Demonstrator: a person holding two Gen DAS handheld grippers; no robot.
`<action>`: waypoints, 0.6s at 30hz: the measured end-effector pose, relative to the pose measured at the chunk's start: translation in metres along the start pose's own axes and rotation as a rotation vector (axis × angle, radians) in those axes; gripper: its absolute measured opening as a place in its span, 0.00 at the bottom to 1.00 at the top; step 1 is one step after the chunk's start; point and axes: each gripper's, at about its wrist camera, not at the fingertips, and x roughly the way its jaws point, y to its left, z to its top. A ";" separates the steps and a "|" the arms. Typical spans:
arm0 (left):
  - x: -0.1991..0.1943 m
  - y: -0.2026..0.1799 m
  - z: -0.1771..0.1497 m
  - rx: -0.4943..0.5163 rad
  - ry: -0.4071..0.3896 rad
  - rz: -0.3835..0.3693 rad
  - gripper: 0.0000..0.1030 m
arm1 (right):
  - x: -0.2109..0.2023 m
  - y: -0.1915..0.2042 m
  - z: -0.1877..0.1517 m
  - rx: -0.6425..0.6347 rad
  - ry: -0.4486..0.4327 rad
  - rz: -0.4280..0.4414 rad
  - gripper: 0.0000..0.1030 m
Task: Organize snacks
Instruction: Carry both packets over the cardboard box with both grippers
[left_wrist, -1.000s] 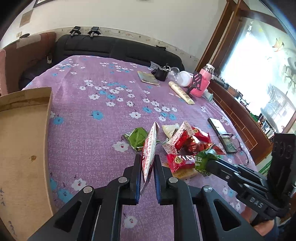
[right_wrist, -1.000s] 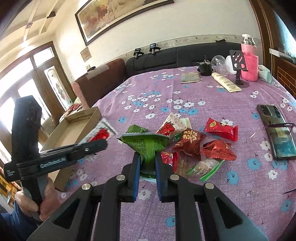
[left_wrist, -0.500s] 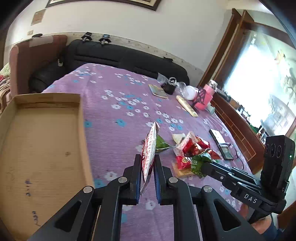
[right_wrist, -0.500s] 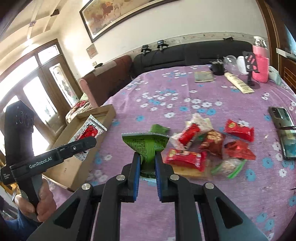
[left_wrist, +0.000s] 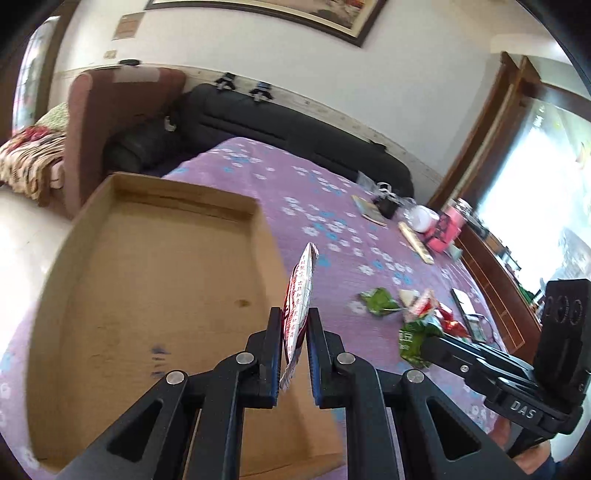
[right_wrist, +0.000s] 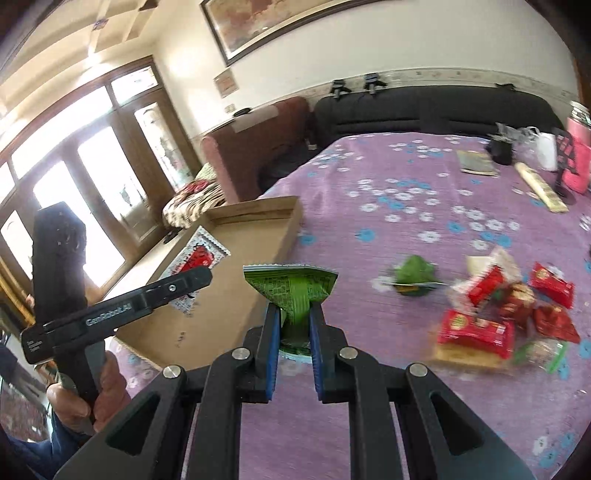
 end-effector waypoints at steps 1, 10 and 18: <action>-0.002 0.006 -0.001 -0.008 -0.002 0.011 0.11 | 0.004 0.007 0.001 -0.010 0.006 0.010 0.14; -0.016 0.058 -0.014 -0.074 0.001 0.123 0.12 | 0.040 0.060 0.002 -0.098 0.076 0.093 0.14; -0.014 0.074 -0.019 -0.092 0.012 0.163 0.12 | 0.073 0.091 -0.008 -0.154 0.146 0.125 0.14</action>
